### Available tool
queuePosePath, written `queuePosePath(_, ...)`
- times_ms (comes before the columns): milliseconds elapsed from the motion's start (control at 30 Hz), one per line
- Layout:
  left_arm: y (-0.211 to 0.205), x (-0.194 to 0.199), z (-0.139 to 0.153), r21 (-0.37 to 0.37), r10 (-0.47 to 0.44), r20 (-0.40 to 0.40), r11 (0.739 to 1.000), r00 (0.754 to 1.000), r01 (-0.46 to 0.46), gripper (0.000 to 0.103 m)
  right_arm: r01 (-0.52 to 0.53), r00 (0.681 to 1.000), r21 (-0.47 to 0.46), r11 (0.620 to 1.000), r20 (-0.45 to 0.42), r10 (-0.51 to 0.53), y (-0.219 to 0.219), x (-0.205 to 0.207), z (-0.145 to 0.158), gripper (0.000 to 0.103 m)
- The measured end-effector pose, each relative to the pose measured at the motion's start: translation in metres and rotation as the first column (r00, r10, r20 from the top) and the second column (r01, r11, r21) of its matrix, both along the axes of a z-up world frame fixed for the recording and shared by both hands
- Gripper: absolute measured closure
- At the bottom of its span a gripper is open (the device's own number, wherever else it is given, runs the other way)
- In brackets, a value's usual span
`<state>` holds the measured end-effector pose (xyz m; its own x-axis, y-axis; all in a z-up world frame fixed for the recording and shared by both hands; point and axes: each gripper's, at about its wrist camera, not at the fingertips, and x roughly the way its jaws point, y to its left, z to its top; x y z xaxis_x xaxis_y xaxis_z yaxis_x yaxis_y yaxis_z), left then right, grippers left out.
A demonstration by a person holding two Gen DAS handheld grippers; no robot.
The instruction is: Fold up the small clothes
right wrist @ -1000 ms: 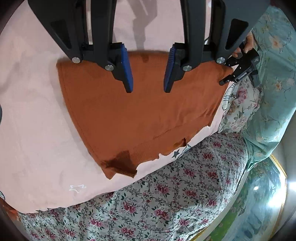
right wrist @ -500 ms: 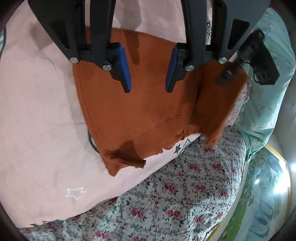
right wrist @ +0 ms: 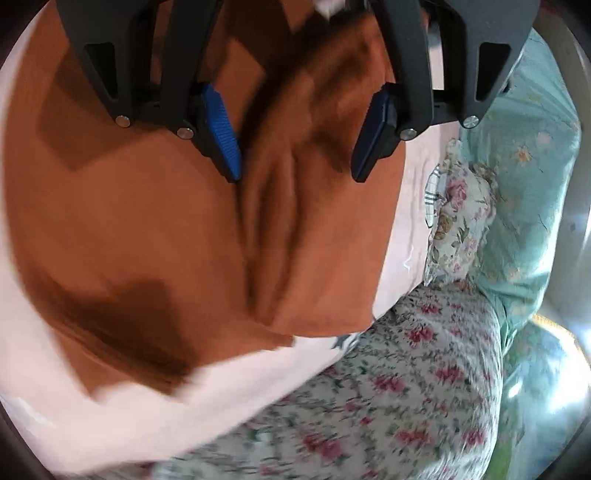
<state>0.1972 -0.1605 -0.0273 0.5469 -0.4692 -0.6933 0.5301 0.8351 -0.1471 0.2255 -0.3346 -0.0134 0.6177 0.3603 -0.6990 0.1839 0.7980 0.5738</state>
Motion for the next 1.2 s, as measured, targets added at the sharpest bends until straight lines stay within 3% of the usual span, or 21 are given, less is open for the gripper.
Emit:
queuePosePath(33, 0.0, -0.002, 0.005, 0.0, -0.003, 0.006, 1.0, 1.0, 0.003, 0.093, -0.009, 1.0, -0.01, 1.0, -0.009, 0.009, 0.002, 0.005, -0.001, 0.073)
queuePosePath(67, -0.003, -0.003, 0.013, -0.008, -0.009, 0.014, 1.0, 1.0, 0.009, 0.093, -0.026, 1.0, -0.043, 0.999, -0.002, 0.026, 0.006, 0.009, 0.005, 0.088)
queuePosePath(200, -0.026, -0.009, 0.045, -0.108, -0.075, 0.034, 0.991, 0.997, 0.078, 0.091, -0.021, 0.982, -0.143, 0.99, 0.181, 0.046, 0.002, -0.02, 0.059, 0.088)
queuePosePath(267, -0.045, -0.008, 0.043, -0.131, -0.111, -0.002, 0.985, 0.994, 0.11, 0.09, 0.016, 0.981, -0.201, 0.979, 0.194, 0.024, -0.013, -0.037, 0.076, 0.088)
queuePosePath(333, -0.066, -0.004, 0.029, -0.132, -0.135, -0.043, 0.983, 0.99, 0.129, 0.09, 0.048, 0.991, -0.241, 0.969, 0.132, -0.016, -0.032, -0.042, 0.07, 0.088)
queuePosePath(433, -0.089, 0.0, 0.004, -0.103, -0.145, -0.107, 0.986, 0.984, 0.134, 0.09, 0.075, 0.997, -0.296, 0.952, 0.022, -0.072, -0.063, -0.05, 0.038, 0.088)
queuePosePath(533, -0.094, 0.001, 0.005, -0.116, -0.154, -0.09, 0.983, 0.984, 0.143, 0.09, 0.096, 0.995, -0.305, 0.948, 0.055, -0.083, -0.073, -0.061, 0.034, 0.088)
queuePosePath(667, -0.1, -0.001, 0.014, -0.154, -0.195, -0.074, 0.971, 0.978, 0.182, 0.089, 0.155, 0.981, -0.372, 0.915, 0.165, -0.099, -0.069, -0.076, 0.057, 0.089)
queuePosePath(733, -0.111, -0.004, 0.005, -0.14, -0.216, -0.111, 0.97, 0.97, 0.2, 0.088, 0.171, 0.982, -0.375, 0.911, 0.137, -0.127, -0.076, -0.074, 0.05, 0.089)
queuePosePath(833, -0.108, 0.0, -0.014, -0.145, -0.227, -0.182, 0.968, 0.957, 0.203, 0.085, 0.15, 0.989, -0.322, 0.935, 0.056, -0.14, -0.09, -0.067, 0.02, 0.088)
queuePosePath(867, -0.102, -0.001, -0.014, -0.163, -0.234, -0.192, 0.965, 0.953, 0.204, 0.083, 0.152, 0.988, -0.313, 0.938, 0.067, -0.138, -0.092, -0.069, 0.019, 0.087)
queuePosePath(967, -0.086, -0.003, -0.007, -0.182, -0.258, -0.202, 0.958, 0.945, 0.222, 0.063, 0.177, 0.983, -0.271, 0.946, 0.091, -0.158, -0.095, -0.083, 0.026, 0.079)
queuePosePath(1067, -0.056, -0.013, 0.004, -0.203, -0.259, -0.199, 0.955, 0.945, 0.218, 0.057, 0.2, 0.979, -0.278, 0.94, 0.102, -0.178, -0.093, -0.097, 0.035, 0.074)
queuePosePath(1200, -0.009, -0.014, 0.017, -0.24, -0.188, -0.205, 0.961, 0.961, 0.137, 0.037, 0.2, 0.978, -0.217, 0.956, 0.104, -0.181, -0.092, -0.115, 0.037, 0.058)
